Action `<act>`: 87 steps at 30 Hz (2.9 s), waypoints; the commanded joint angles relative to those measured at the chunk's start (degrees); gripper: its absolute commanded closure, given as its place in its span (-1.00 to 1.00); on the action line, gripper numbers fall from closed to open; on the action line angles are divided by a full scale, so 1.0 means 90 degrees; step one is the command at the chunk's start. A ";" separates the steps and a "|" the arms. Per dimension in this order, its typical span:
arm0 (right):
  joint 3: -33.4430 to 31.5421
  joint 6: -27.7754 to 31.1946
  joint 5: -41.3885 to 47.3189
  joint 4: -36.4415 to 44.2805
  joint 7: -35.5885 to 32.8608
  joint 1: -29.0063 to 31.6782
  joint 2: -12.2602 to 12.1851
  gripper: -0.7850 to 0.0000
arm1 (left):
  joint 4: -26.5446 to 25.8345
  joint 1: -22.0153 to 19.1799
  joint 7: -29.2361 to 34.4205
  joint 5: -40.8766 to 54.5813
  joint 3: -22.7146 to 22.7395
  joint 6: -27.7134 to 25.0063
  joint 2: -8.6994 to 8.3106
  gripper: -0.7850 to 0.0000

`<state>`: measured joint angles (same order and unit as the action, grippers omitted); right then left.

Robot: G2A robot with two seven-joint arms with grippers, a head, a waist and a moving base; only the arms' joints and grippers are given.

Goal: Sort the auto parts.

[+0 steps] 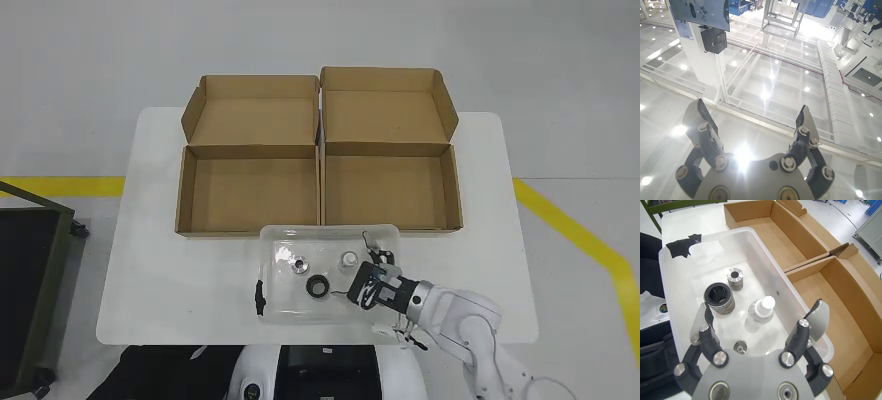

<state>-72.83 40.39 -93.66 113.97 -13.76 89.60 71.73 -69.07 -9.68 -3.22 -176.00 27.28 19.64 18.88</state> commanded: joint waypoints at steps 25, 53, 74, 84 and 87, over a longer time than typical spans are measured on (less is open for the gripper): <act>0.0041 0.0051 0.0529 -0.0039 -0.0287 -0.0204 -0.0134 1.00 | 0.0000 0.0000 0.0000 0.0000 0.0000 0.0000 0.0000 -1.00; -0.0167 -0.0189 0.2838 0.1071 0.1724 -0.0283 -0.0191 1.00 | 0.0000 0.0000 0.0000 0.0000 0.0000 0.0000 0.0000 -1.00; -0.0452 0.0167 0.3821 0.1335 0.2832 -0.0083 -0.0245 1.00 | 0.0000 0.0000 0.0000 0.0000 0.0000 0.0000 0.0000 -1.00; -0.0756 0.0205 0.3841 0.1408 0.2631 0.0086 -0.0303 1.00 | 0.0000 0.0000 0.0000 0.0000 0.0000 0.0000 0.0000 -1.00; -0.0805 0.0114 0.3803 0.1264 0.2471 0.0069 -0.0315 1.00 | 0.0000 0.0000 0.0000 0.0000 0.0000 0.0000 0.0000 -1.00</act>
<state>-80.04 41.69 -59.28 125.86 8.92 90.35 68.91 -69.07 -9.68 -3.22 -176.00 27.28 19.64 18.88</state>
